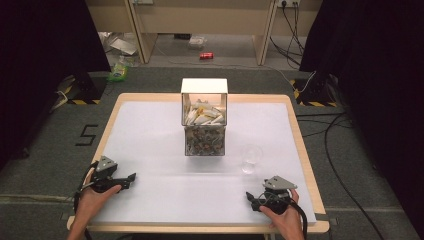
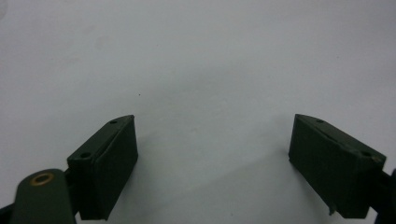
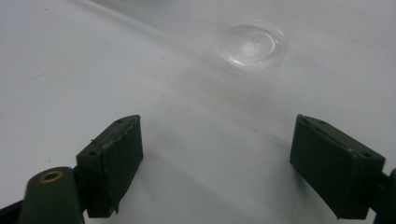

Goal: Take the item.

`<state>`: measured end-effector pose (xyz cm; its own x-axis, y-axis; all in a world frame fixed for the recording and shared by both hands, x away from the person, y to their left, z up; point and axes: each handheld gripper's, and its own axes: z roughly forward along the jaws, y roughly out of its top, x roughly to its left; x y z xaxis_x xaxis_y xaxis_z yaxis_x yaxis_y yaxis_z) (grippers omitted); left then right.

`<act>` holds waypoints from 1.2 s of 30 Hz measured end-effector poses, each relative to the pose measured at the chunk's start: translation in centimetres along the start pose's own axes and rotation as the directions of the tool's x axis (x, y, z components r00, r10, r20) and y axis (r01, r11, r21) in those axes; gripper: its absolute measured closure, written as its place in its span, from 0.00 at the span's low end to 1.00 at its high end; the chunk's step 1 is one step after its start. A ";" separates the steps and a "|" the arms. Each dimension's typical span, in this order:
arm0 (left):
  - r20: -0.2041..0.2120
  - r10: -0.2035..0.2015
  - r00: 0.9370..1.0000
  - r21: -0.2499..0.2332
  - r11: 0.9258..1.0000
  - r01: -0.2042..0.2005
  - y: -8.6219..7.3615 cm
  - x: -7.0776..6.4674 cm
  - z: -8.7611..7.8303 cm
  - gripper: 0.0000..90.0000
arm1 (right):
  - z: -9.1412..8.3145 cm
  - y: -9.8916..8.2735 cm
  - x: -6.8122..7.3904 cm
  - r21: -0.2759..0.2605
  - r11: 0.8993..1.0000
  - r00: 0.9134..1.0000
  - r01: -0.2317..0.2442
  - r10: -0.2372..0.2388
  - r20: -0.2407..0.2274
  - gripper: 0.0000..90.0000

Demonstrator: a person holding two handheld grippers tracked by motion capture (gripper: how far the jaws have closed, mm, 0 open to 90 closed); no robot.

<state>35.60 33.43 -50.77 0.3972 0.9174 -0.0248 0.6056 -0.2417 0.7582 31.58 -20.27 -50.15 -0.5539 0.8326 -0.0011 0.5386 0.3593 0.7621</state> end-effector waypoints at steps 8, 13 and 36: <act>0.000 -0.001 1.000 -0.001 1.000 0.001 0.0 0.0 0.0 0.16 | -1.3 0.7 -0.5 -0.083 0.996 0.999 -0.024 0.028 0.046 0.18; 0.000 0.000 1.000 0.000 1.000 0.000 0.0 0.0 0.0 0.16 | -2.4 1.6 -0.7 -0.146 0.989 0.997 -0.018 0.028 0.068 0.19; -0.001 0.000 1.000 0.001 1.000 0.000 0.0 0.0 0.0 0.16 | -5.6 5.4 -0.3 -0.251 0.968 0.998 0.021 -0.005 0.064 0.26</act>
<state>35.60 33.43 -50.77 0.3970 0.9175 -0.0242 0.6063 -0.2424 0.7574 31.14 -20.97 -42.44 -0.5151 0.8558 -0.0466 0.3504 0.2599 0.8998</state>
